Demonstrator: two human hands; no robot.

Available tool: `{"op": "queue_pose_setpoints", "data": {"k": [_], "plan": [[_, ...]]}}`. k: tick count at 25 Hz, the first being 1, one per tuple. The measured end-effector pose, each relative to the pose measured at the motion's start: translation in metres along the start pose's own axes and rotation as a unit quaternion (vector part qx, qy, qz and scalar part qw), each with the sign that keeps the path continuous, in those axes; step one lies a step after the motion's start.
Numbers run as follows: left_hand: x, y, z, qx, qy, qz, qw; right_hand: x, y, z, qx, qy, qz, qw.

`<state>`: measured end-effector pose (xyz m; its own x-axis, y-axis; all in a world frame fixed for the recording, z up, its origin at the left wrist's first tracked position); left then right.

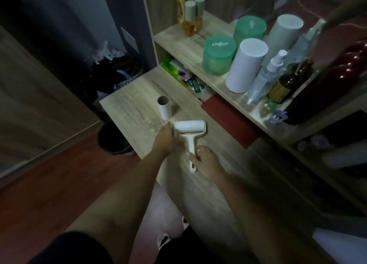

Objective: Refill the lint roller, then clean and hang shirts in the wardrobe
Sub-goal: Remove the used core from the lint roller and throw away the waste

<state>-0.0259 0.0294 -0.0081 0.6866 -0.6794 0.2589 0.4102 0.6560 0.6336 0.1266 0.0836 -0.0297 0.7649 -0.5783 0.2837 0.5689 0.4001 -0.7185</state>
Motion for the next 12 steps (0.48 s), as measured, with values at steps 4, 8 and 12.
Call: {"op": "queue_pose_setpoints", "data": {"k": [4, 8, 12], "plan": [[-0.019, 0.012, -0.005, 0.038, 0.0, 0.04, 0.998, -0.007, 0.001, -0.009, 0.022, 0.018, 0.003, 1.0], [-0.022, 0.007, -0.012, 0.066, -0.007, 0.088, 0.994, -0.013, 0.004, -0.009, 0.04, 0.018, 0.018, 0.999], [-0.008, 0.021, 0.002, 0.14, 0.009, 0.087, 0.986, -0.005, 0.014, -0.004, -0.136, -0.007, -0.049, 0.989]]}}
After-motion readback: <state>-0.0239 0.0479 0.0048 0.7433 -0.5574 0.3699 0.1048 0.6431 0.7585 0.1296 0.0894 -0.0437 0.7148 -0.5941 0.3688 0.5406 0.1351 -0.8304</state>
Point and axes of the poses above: each hand's wrist, its own x-axis away from the middle knuckle, its own z-axis out of the back of the hand, y = z × x, the point moved 4 cm from there along -x, towards the middle knuckle, and after that the axes turned 5 degrees about z, right-handed, at the moved point
